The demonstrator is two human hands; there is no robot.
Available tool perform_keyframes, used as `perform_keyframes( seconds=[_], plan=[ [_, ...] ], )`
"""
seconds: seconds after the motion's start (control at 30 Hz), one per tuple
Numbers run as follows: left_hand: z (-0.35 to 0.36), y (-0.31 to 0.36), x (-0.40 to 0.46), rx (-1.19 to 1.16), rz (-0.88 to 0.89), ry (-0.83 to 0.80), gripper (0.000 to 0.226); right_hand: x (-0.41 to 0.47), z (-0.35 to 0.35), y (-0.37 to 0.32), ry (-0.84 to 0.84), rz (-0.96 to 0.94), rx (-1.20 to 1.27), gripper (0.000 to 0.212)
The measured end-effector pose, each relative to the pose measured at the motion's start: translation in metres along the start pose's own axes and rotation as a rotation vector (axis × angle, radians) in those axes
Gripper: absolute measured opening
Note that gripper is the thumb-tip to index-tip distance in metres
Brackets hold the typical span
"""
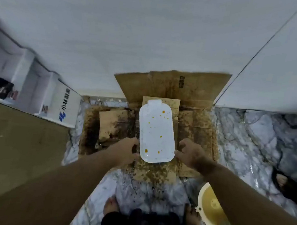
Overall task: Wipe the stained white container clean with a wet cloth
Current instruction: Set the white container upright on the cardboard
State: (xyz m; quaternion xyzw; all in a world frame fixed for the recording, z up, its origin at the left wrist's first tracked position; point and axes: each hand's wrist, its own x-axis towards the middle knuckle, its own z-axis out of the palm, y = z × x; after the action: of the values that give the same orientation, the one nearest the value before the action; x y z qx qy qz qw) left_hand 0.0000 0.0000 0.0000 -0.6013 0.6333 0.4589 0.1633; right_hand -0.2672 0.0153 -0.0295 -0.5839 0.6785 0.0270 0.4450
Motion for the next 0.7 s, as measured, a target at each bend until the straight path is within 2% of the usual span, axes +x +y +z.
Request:
perform_keyframes(
  seconds=[0.13, 0.3, 0.43, 0.7],
  plan=[
    [0.052, -0.038, 0.052, -0.032, 0.036, 0.12, 0.063, 0.04, 0.058, 0.031, 0.085, -0.019, 0.125, 0.051],
    [0.105, -0.07, 0.126, -0.159, 0.12, 0.292, 0.083, 0.097, 0.115, 0.063, 0.185, -0.158, 0.137, 0.082],
    [0.128, -0.08, 0.163, -0.245, 0.164, 0.377, 0.081, 0.13, 0.13, 0.072, 0.31, -0.249, 0.07, 0.085],
    [0.142, -0.1, 0.179, -0.274, 0.323, 0.515, 0.081, 0.14, 0.145, 0.088, 0.342, -0.303, 0.079, 0.086]
  ],
)
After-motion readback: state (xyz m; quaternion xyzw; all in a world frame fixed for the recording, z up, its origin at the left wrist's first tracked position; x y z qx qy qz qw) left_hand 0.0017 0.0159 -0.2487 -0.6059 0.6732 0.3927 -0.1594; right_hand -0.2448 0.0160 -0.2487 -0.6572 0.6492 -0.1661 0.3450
